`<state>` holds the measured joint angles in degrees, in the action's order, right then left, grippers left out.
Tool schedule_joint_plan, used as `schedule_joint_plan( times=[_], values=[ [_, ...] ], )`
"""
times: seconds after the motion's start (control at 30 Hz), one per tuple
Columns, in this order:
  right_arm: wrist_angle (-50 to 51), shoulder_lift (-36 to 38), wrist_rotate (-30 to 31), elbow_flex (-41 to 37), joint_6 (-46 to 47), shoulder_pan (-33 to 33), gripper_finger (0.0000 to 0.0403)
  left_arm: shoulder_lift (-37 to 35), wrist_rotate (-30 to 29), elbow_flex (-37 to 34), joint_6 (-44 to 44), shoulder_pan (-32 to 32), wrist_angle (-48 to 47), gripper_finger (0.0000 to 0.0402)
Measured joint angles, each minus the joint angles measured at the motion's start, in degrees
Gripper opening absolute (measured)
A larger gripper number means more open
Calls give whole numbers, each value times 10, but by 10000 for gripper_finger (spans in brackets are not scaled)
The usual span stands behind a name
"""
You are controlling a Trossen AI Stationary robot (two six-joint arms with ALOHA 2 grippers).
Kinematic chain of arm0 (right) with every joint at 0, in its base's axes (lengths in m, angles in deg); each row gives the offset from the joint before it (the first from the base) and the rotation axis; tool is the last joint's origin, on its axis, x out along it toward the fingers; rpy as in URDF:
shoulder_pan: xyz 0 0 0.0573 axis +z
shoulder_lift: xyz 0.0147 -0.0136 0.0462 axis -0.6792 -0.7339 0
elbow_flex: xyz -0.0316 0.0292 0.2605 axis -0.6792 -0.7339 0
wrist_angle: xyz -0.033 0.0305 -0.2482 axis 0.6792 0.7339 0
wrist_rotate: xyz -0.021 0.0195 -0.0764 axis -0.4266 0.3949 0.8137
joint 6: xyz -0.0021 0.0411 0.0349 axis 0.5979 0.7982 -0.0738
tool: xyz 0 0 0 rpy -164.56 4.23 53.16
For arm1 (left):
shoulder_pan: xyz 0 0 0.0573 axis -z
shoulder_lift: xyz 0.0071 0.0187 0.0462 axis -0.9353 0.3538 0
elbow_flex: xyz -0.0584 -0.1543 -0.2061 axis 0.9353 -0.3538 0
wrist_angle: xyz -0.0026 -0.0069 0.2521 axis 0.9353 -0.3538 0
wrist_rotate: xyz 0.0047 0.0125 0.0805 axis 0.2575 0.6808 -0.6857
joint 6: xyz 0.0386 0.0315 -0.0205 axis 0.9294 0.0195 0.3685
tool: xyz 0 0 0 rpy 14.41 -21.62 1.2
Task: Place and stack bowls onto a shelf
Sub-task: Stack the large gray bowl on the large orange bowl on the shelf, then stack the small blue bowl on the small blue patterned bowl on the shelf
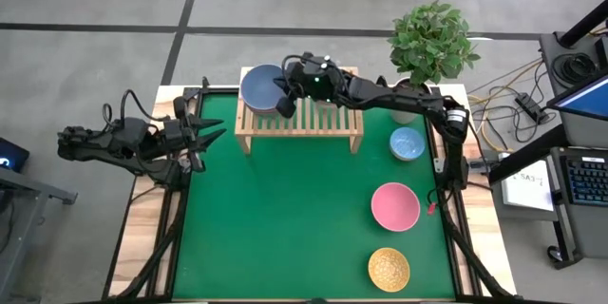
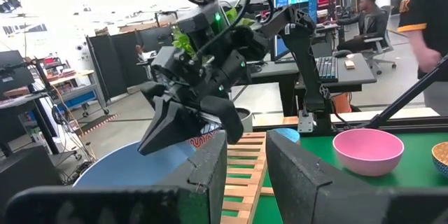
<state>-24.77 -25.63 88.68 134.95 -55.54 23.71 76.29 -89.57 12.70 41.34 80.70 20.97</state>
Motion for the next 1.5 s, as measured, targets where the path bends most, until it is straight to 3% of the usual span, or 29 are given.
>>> schedule_joint_plan(
  times=[0.43, 0.6, 0.73, 0.93, 1.23, 1.37, 1.5],
  values=[
    [-42, -1, 0, -9, 7, 0, 13, 0, 0, 0, 0, 0, 0, 84],
    [-22, 29, -16, -9, -1, 18, 13, 0, 0, 0, 0, 0, 0, 84],
    [76, 74, -60, -9, 9, 50, 13, 0, 0, 0, 0, 0, 0, 84],
    [269, 119, -65, -9, 66, 119, 13, 1, 0, 0, 3, 0, 0, 84],
    [463, 124, -60, -22, 184, 203, 13, 3, 0, 0, 4, 0, 0, 84],
    [554, 141, -59, -69, 247, 211, 13, 4, 0, 0, 4, 0, 0, 84],
    [559, 190, -52, -158, 286, 199, 12, 7, 0, 0, 4, 0, 2, 84]
  ],
)
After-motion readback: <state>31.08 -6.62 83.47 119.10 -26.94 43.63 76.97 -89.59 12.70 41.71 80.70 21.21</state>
